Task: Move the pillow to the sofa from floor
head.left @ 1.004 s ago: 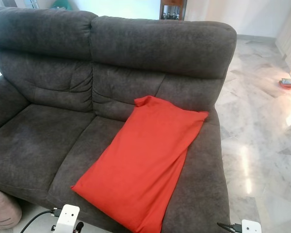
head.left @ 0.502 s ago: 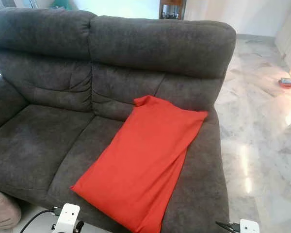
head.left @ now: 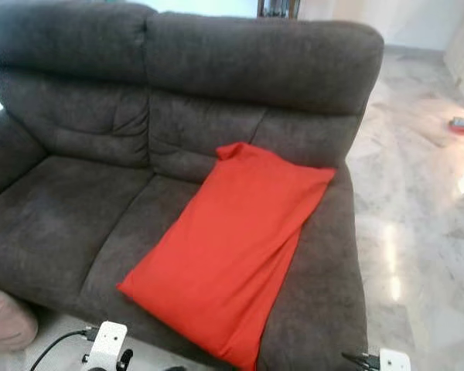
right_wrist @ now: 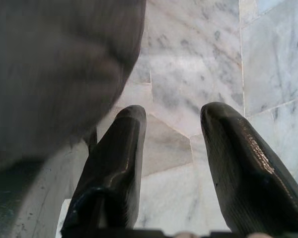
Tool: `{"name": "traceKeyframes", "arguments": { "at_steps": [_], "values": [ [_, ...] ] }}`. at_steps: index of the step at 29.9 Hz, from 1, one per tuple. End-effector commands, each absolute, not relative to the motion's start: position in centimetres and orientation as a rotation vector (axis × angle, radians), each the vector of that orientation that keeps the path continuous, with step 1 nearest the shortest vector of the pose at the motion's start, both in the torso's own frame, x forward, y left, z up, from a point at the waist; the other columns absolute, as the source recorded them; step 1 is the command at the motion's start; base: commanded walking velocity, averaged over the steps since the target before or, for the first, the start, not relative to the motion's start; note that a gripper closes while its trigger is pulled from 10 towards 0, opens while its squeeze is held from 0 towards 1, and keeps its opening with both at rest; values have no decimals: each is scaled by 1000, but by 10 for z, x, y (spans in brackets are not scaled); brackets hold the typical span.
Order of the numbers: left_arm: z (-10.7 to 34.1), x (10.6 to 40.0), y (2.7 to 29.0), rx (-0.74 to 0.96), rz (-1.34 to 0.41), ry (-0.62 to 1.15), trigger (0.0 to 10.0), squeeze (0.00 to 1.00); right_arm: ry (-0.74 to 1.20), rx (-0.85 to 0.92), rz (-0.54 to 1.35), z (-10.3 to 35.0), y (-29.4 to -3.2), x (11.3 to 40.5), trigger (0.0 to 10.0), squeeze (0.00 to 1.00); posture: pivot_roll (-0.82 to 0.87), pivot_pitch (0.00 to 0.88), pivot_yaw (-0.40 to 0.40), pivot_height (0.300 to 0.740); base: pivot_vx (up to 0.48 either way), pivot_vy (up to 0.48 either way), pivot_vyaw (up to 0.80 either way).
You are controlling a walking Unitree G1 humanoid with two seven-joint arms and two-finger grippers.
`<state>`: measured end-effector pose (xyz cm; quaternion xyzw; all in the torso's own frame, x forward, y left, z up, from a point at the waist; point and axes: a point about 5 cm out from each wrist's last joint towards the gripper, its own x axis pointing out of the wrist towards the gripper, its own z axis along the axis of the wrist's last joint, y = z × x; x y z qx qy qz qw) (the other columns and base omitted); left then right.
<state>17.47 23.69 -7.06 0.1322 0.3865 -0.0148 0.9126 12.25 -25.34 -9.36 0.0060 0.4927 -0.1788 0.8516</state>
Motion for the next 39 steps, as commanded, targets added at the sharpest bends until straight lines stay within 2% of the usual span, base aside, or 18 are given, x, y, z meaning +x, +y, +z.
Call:
{"name": "traceKeyframes", "arguments": {
  "at_steps": [1,21,39],
  "values": [
    [-70,174,239,287,-41,798,10000,0,1054,33,-387,-96,-252,117,10000,0,146,97,-11,740,-334,0,0],
    [-73,170,239,284,-47,822,10000,0,1056,29,-376,-96,-252,118,10000,0,143,90,-21,740,-339,0,0],
    [-81,157,241,299,-55,925,10000,0,1065,56,-355,-98,-244,116,10000,0,120,40,15,740,0,0,0]
  ]
}}
